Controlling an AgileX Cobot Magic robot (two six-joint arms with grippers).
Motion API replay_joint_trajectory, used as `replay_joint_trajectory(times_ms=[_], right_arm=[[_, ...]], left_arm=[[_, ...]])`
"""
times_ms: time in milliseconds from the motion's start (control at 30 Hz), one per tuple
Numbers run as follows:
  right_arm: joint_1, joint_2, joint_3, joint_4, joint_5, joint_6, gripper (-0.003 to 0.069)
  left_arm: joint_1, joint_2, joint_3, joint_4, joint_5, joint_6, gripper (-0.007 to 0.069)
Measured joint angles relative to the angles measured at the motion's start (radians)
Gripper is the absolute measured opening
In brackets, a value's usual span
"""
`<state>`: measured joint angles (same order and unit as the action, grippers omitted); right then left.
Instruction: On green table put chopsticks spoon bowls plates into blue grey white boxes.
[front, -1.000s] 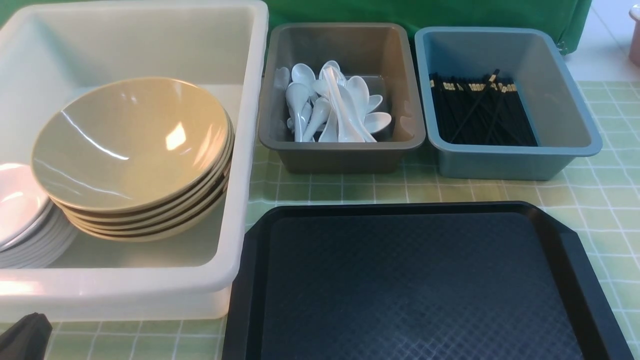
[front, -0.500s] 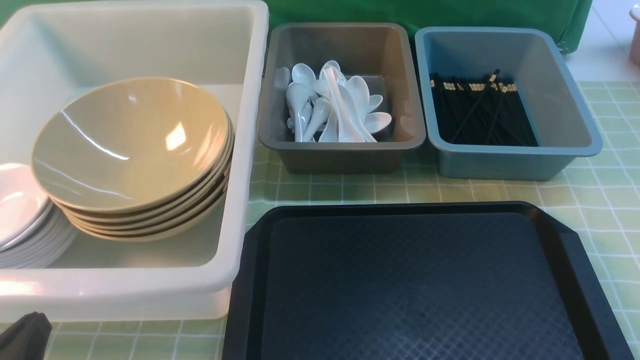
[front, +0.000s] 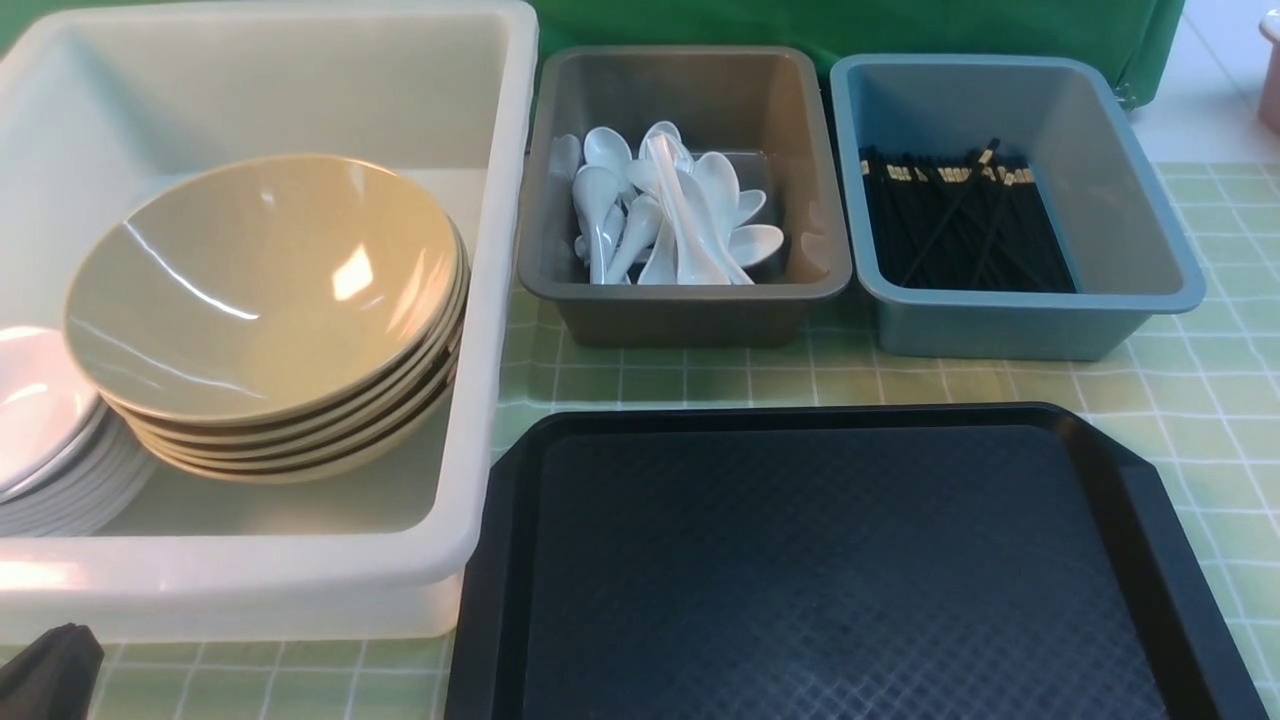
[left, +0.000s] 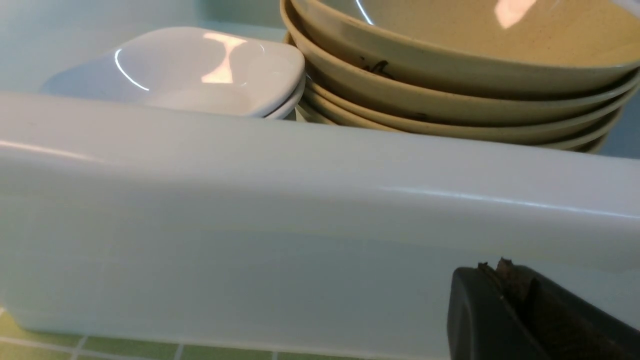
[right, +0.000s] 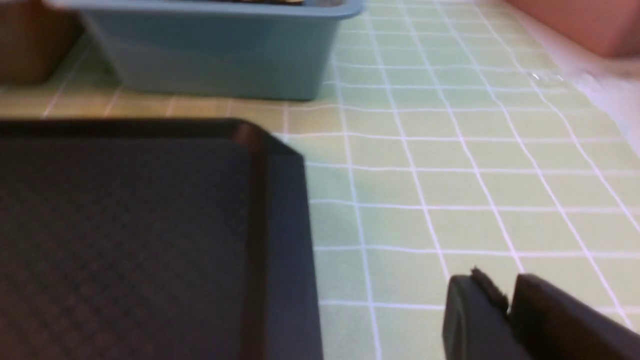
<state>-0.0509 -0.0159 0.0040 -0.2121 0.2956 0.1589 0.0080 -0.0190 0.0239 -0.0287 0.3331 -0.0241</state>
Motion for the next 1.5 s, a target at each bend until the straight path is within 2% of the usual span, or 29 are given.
replay_joint_trajectory(times_ms=[100, 233, 1500], right_arm=[[0.028, 0.0, 0.0, 0.007, 0.0, -0.077, 0.0126], [0.033, 0.0, 0.0, 0.012, 0.0, -0.11, 0.013], [0.033, 0.0, 0.0, 0.028, -0.002, -0.083, 0.0152]], left_arm=[[0.0, 0.0, 0.0, 0.0, 0.0, 0.0, -0.0001], [0.0, 0.0, 0.0, 0.0, -0.002, 0.0, -0.0001], [0.0, 0.0, 0.0, 0.0, -0.003, -0.003, -0.0001]])
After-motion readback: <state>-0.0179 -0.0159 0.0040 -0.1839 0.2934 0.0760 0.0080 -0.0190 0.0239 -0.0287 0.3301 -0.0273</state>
